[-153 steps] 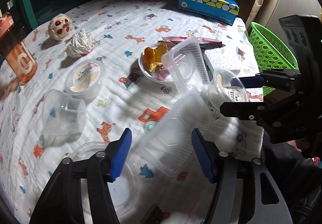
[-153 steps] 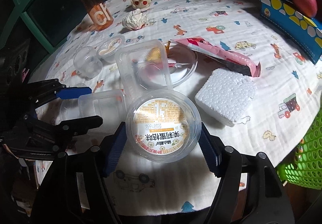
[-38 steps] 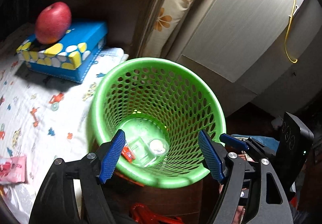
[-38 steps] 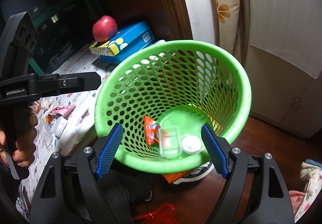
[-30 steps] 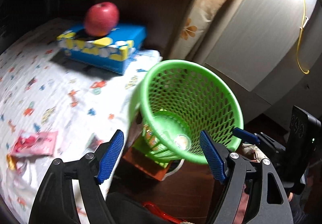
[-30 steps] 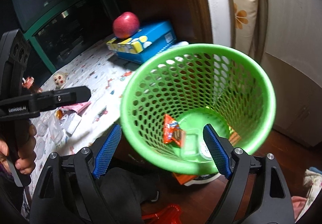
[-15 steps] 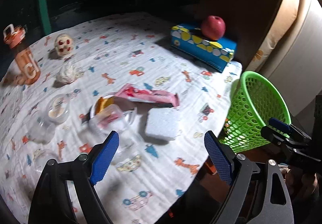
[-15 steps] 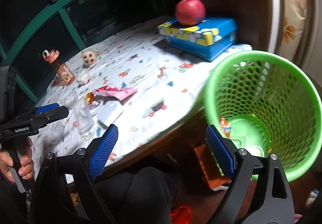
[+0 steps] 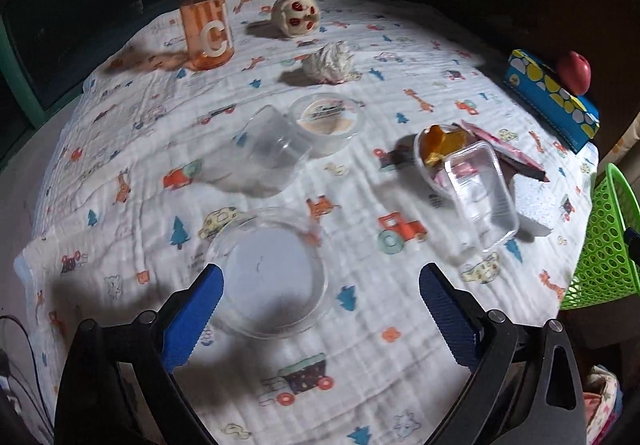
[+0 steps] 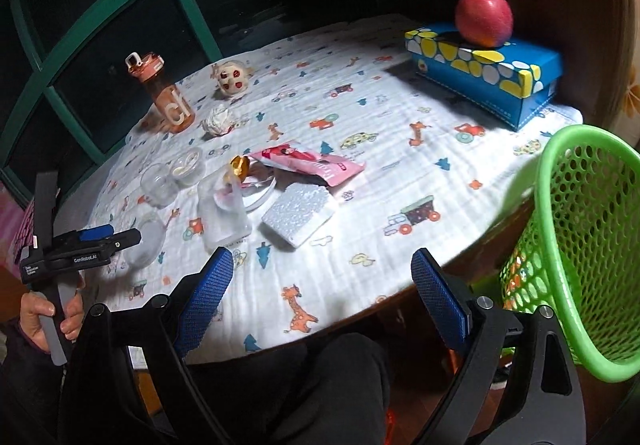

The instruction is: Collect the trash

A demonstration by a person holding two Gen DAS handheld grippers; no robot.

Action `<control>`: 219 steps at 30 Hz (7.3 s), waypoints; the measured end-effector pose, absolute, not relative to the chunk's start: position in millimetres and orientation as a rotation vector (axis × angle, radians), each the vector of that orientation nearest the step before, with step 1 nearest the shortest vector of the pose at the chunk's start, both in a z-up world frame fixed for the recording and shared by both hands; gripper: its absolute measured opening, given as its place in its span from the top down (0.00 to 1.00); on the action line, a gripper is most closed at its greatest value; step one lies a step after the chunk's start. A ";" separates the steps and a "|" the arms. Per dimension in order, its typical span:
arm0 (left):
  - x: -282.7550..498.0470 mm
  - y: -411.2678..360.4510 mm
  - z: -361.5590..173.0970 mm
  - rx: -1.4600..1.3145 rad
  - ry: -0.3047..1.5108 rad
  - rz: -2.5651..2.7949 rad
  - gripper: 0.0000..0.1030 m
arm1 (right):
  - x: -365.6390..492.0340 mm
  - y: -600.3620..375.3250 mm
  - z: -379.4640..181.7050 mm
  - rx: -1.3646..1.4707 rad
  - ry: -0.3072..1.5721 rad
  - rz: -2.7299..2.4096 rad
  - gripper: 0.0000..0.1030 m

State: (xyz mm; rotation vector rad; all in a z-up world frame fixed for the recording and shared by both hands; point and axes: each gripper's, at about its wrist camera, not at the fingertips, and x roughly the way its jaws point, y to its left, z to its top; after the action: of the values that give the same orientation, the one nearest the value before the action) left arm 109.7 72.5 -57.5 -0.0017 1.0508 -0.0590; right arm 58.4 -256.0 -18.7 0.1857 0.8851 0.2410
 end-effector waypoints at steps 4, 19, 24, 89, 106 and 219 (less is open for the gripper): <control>112.9 88.1 -70.4 -0.016 1.075 -0.069 0.08 | 66.4 -239.6 -22.6 0.172 0.903 0.273 0.13; 130.5 100.4 -99.7 -0.036 1.134 -0.098 0.08 | 97.2 -176.7 -36.5 0.082 0.949 0.386 0.13; 135.6 103.3 -108.7 -0.044 1.153 -0.107 0.08 | 111.6 -153.5 -44.0 0.044 0.960 0.419 0.13; 129.7 -97.6 -14.8 0.059 0.987 -0.510 0.13 | 70.3 -327.8 -9.3 0.212 0.850 0.062 0.44; 134.4 -236.8 21.2 0.157 0.928 -0.736 0.13 | 32.0 -461.7 -23.1 0.324 0.841 -0.222 0.43; 177.1 133.3 -56.7 -0.001 0.968 -0.039 0.46 | 189.2 -103.9 -35.1 -0.051 0.939 0.504 0.16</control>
State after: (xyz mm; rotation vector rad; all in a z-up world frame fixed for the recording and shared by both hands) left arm 177.1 133.3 -56.7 -0.0008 0.9677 -0.0390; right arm 189.2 -103.9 -35.1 -0.0508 0.9395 0.5037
